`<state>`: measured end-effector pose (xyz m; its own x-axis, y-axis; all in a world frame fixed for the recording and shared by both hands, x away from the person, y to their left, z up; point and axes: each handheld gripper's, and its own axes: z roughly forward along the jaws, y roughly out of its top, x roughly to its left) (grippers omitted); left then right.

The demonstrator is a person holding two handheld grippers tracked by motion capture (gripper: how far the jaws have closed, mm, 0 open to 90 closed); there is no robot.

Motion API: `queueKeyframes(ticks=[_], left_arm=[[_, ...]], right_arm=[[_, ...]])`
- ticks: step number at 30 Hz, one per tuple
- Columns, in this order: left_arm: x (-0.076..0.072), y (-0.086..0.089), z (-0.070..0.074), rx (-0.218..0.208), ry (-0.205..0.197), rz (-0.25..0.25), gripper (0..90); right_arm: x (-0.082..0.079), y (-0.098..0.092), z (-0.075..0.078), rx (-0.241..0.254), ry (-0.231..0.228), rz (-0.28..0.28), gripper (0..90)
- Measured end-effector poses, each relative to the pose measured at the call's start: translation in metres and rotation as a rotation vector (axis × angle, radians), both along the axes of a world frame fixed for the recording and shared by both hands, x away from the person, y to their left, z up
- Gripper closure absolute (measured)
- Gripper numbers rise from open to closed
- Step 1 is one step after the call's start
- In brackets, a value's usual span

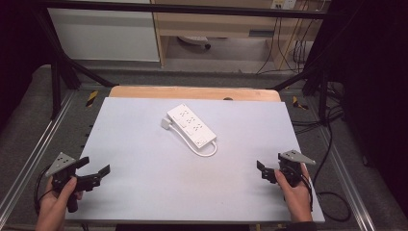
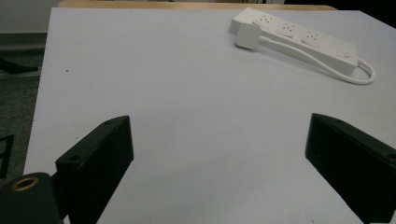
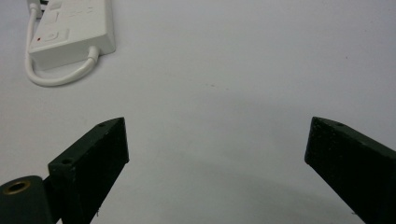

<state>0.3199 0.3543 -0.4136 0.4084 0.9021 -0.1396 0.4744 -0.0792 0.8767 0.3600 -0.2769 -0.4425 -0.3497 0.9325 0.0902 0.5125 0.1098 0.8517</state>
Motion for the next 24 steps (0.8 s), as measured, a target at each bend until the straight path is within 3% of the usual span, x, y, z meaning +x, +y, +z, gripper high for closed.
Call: queueKeyframes(ticks=[10,24], left_arm=[[0.0006,0.0017,-0.0001,-0.004,0.005,0.0,7.9],[0.0007,0.0009,0.0001,0.002,0.004,-0.01,7.8]], right_arm=[[0.0004,0.0002,0.0007,0.002,0.017,-0.004,5.7],[-0.0001,-0.002,0.003,0.004,0.001,-0.007,4.3]])
